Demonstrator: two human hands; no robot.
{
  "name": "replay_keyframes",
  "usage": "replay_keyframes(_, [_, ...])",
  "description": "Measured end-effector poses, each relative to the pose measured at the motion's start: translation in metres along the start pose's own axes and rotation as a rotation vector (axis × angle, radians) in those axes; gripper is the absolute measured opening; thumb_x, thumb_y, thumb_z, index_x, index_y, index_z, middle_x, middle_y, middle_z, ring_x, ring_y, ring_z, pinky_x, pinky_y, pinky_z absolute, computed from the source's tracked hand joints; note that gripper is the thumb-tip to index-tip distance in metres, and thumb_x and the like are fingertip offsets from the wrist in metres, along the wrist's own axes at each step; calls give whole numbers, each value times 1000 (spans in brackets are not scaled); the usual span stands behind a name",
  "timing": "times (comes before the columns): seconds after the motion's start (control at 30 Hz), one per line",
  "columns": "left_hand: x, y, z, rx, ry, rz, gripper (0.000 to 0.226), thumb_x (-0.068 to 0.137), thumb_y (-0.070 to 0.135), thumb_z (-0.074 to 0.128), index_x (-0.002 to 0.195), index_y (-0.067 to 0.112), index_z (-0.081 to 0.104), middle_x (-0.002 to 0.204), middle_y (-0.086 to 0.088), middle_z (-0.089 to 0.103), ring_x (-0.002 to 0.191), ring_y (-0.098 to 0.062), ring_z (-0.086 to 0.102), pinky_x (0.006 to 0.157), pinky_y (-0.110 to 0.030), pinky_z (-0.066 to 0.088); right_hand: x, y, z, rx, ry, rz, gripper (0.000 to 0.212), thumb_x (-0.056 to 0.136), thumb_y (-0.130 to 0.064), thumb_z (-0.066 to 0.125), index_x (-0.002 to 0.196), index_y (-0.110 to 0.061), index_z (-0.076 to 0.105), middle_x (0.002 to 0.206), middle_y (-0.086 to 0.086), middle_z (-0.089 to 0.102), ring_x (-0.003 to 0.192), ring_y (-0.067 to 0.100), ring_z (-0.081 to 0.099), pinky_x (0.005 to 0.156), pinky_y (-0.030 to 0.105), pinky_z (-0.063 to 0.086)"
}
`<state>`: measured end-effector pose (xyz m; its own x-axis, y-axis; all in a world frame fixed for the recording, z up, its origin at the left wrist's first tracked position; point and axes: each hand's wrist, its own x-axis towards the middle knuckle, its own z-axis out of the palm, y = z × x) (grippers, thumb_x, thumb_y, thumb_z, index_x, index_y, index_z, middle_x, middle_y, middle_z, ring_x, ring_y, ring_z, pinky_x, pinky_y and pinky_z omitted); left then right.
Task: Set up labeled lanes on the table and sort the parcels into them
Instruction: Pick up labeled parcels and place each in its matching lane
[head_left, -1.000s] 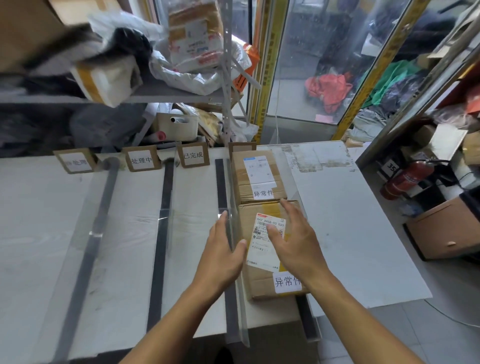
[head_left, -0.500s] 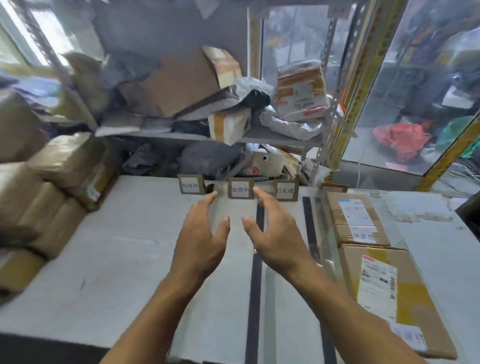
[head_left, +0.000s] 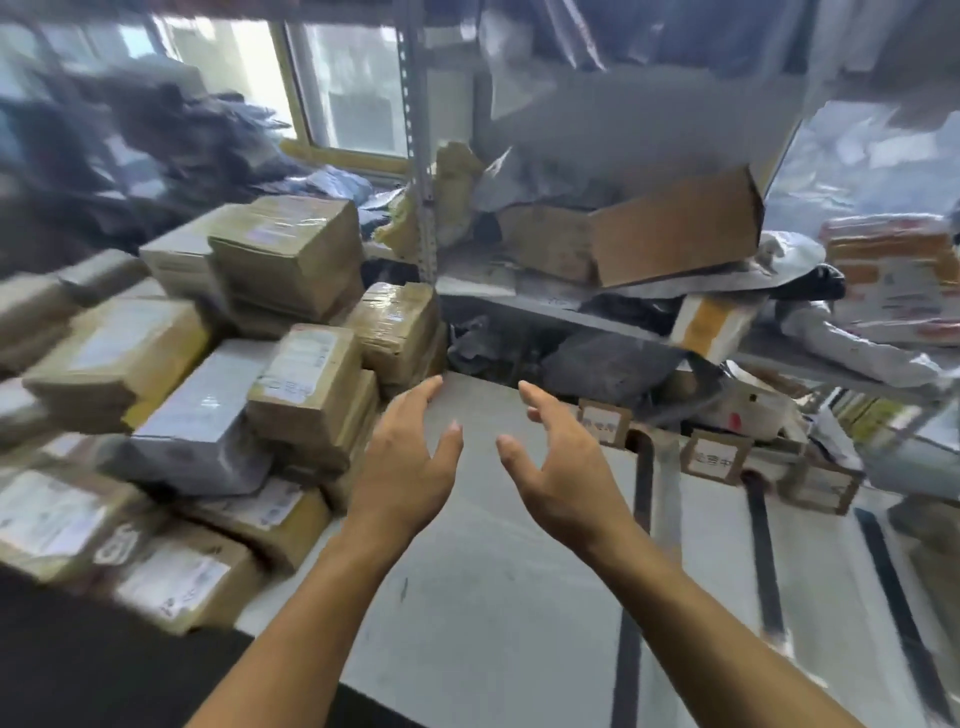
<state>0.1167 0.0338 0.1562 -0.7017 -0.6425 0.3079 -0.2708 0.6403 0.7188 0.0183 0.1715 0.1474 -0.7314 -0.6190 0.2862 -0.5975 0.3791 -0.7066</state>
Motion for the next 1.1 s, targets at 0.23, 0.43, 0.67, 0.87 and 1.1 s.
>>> replay_keyframes(0.23, [19, -76, -66, 22, 107, -253, 47, 95, 28, 59, 141, 23, 48, 142, 0, 53, 127, -15, 48, 100, -29, 38, 43, -37, 75, 114, -220, 20, 65, 94, -49, 59, 151, -30, 33, 146, -3, 51, 115, 9, 56, 87, 25, 41])
replay_keyframes(0.43, [32, -140, -108, -7, 165, -415, 39, 97, 27, 57, 135, 24, 54, 127, 6, 59, 115, -6, 52, 91, -22, 35, 74, -45, 141, 302, -381, 246, 66, 95, -50, 58, 152, -28, 32, 143, 2, 54, 114, 15, 58, 98, 39, 50])
replay_keyframes(0.67, [112, -201, -106, -65, 31, -481, 52, 102, 35, 46, 150, 21, 36, 151, -5, 43, 139, -23, 39, 105, -36, 35, 124, -69, 223, 382, -310, 451, 70, 96, -54, 51, 154, -23, 28, 147, 2, 50, 122, 18, 52, 94, 30, 42])
replay_keyframes(0.87, [130, -221, -93, -119, -101, -411, 39, 102, 31, 47, 140, 25, 44, 135, 1, 56, 106, -10, 49, 70, -15, 38, 139, -96, 263, 532, -280, 482, 48, 104, -43, 43, 144, -18, 48, 143, 2, 56, 132, 20, 51, 108, 34, 42])
replay_keyframes(1.1, [111, -212, -87, -221, -62, -353, 56, 99, 26, 55, 150, 31, 32, 143, 3, 52, 130, -18, 50, 94, -31, 45, 111, -92, 259, 651, -194, 484, 40, 103, -35, 47, 143, -30, 48, 140, -7, 58, 128, 10, 53, 110, 37, 43])
